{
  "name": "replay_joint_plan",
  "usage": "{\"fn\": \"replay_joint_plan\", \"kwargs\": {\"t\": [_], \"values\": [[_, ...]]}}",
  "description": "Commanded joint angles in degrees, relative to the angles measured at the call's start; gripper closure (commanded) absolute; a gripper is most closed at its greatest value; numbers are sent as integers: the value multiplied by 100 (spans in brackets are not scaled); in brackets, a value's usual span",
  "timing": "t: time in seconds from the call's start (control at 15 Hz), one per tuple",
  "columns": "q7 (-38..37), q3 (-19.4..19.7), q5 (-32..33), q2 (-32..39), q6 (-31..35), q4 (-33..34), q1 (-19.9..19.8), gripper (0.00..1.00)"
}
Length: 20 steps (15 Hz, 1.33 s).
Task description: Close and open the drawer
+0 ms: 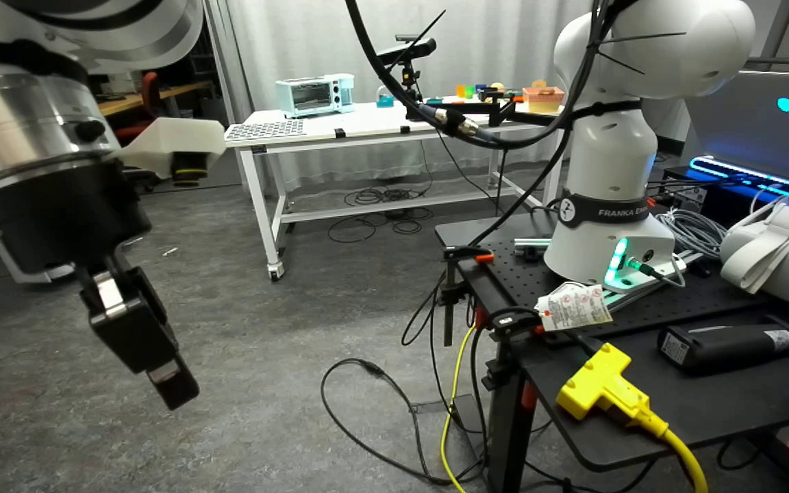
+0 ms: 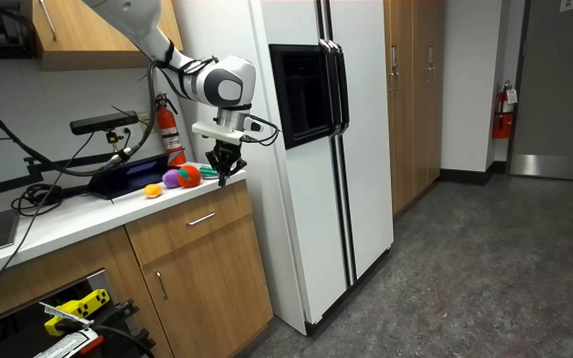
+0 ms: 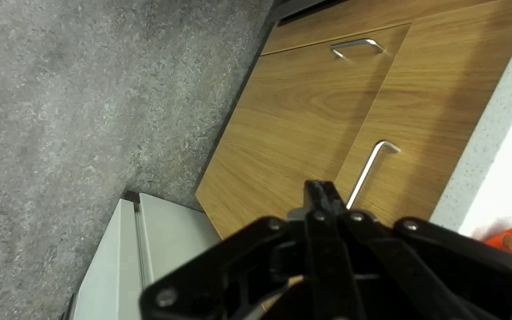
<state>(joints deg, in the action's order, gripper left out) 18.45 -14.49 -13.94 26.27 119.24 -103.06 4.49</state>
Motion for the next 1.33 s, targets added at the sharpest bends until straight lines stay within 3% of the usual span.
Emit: {"fn": "replay_joint_plan", "kwargs": {"t": [0.0,0.67,1.27], "values": [[268,125,194,-174,9,-245,31,73],[619,252,559,-132,-60,-238,-29,1],[508,275,456,-11,-72,-178,-18,0]]}}
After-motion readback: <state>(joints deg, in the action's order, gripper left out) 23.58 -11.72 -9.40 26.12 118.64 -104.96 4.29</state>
